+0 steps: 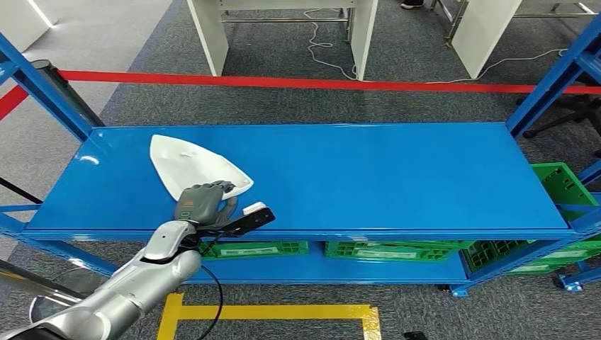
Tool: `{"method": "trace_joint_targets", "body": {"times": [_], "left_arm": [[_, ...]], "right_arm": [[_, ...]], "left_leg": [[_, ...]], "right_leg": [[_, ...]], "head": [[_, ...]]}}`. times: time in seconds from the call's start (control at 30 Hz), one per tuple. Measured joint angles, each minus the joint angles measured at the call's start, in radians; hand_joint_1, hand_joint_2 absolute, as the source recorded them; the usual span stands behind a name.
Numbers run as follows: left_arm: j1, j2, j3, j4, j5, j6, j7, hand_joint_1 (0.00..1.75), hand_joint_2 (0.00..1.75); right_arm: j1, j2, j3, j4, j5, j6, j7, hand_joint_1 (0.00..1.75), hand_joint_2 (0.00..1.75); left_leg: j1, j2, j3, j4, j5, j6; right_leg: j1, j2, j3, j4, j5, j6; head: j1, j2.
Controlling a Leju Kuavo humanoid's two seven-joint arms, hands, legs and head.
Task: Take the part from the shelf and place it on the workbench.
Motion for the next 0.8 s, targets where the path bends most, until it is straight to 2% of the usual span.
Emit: {"method": "trace_joint_targets", "body": {"times": [0.07,0.23,0.5,0.8], "left_arm": [[-0.001,-0.001,0.0,0.003,0.004,-0.003,-0.002,1.75,1.75],[-0.004,-0.002,0.0,0.005,0.032,-0.035,-0.026,1.75,1.75],[-0.005,0.015,0.0,-0.015,0.168,-0.098,-0.142,1.75,1.75],[0.005,0.023,0.0,-0.035,0.184,-0.104,-0.157,1.75,1.75]], "right_arm": [[0.0,0.0,0.0,0.0,0.0,0.0,-0.001,0.0,1.75],[0.0,0.0,0.0,0.0,0.0,0.0,-0.005,0.0,1.75],[0.001,0.0,0.0,0.0,0.001,0.0,-0.011,0.0,1.75],[0.002,0.0,0.0,0.0,0.001,0.0,-0.011,0.0,1.75]], "left_leg": [[0.0,0.0,0.0,0.0,0.0,0.0],[0.0,0.0,0.0,0.0,0.0,0.0],[0.0,0.0,0.0,0.0,0.0,0.0],[0.0,0.0,0.0,0.0,0.0,0.0]], "right_leg": [[0.0,0.0,0.0,0.0,0.0,0.0],[0.0,0.0,0.0,0.0,0.0,0.0],[0.0,-0.001,0.0,0.0,0.0,0.0],[0.0,-0.001,0.001,0.0,0.0,0.0]], "head": [[0.0,0.0],[0.0,0.0],[0.0,0.0],[0.0,0.0]]}}
